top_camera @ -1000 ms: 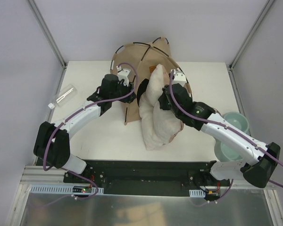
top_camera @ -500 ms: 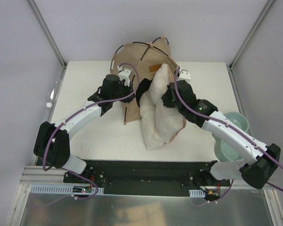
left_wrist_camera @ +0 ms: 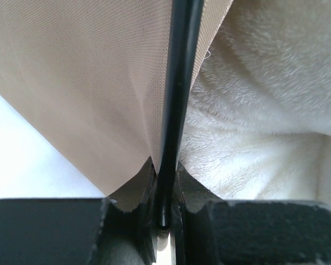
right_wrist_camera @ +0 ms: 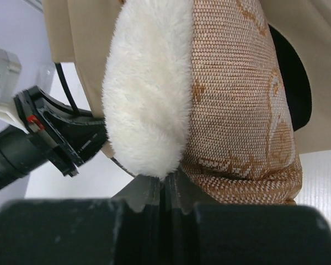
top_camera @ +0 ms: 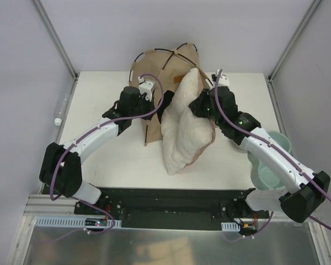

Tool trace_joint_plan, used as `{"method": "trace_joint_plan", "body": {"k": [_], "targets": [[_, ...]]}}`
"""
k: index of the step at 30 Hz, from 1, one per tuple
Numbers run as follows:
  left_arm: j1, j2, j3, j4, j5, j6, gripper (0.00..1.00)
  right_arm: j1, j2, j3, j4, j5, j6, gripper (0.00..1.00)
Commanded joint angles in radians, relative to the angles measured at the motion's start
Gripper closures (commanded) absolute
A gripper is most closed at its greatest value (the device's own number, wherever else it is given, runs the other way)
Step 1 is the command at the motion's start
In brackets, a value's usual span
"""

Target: Set up the pet tent

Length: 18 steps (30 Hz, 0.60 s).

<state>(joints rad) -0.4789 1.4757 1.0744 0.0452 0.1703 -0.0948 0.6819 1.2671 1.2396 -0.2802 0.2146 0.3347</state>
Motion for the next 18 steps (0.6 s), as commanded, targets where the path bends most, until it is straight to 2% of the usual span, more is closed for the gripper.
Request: {"method": "trace_joint_plan", "body": {"k": [1, 9, 14, 18], "targets": [[-0.009, 0.001, 0.053, 0.004, 0.008, -0.013, 1.0, -0.016, -0.015, 0.086, 0.084, -0.047, 0.104, 1.0], [-0.009, 0.015, 0.068, -0.001, 0.02, -0.006, 1.0, -0.018, 0.182, -0.012, 0.095, -0.069, -0.051, 1.0], [-0.009, 0.014, 0.073, -0.001, 0.026, -0.013, 1.0, -0.016, 0.336, 0.009, 0.081, -0.069, -0.086, 1.0], [-0.009, 0.012, 0.076, 0.007, 0.037, -0.025, 1.0, -0.016, 0.426, 0.053, 0.052, -0.008, -0.091, 1.0]]}}
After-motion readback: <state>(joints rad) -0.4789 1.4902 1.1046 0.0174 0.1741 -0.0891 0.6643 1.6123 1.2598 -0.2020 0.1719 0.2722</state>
